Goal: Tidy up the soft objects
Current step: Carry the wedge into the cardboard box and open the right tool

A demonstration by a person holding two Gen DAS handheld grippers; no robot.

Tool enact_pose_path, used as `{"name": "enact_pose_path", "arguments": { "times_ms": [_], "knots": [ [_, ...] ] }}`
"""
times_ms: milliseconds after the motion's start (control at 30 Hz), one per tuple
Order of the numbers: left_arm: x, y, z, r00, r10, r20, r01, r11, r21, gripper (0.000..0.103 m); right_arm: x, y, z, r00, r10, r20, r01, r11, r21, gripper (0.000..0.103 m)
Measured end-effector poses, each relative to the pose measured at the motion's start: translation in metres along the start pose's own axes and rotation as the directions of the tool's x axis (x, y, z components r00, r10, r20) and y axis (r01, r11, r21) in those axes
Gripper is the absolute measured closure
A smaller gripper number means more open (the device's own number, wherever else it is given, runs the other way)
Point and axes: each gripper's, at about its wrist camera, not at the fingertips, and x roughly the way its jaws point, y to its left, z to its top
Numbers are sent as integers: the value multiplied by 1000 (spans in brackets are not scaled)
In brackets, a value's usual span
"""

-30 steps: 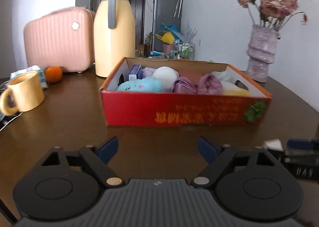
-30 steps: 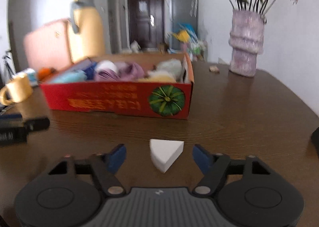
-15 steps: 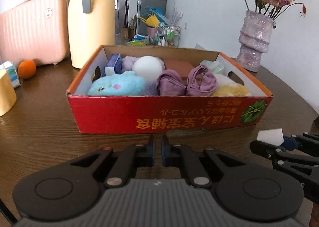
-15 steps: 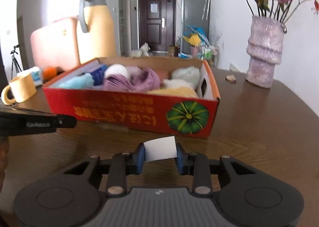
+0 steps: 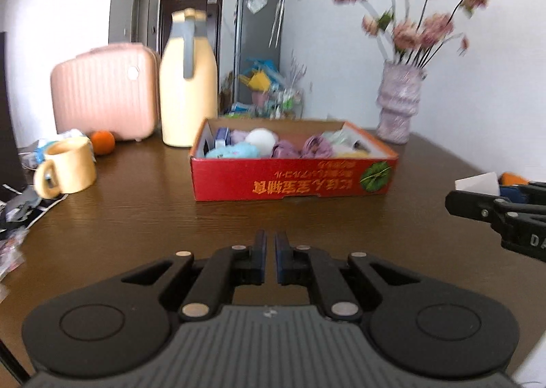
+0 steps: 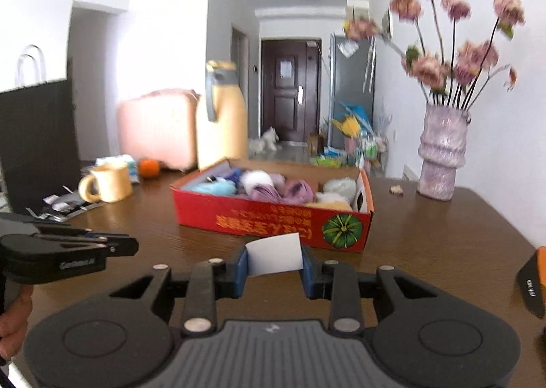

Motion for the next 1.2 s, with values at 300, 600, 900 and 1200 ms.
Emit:
{"name": "enact_pose_path", "arguments": {
  "times_ms": [300,600,900,1200],
  "knots": [
    [-65,6,-8,996,-31,78,33,999,-22,97,-53,13,1,998,22,65,-23,1000,5,72],
    [-44,7,17,993,-66,99,67,998,-15,97,-32,-1,27,994,79,77,-81,996,23,72],
    [57,20,106,989,-123,85,127,991,-36,97,92,-58,110,989,142,27,-144,988,64,72],
    [215,40,167,987,-116,-110,103,988,-115,97,285,-127,137,961,176,-213,-96,936,338,72]
  ]
}}
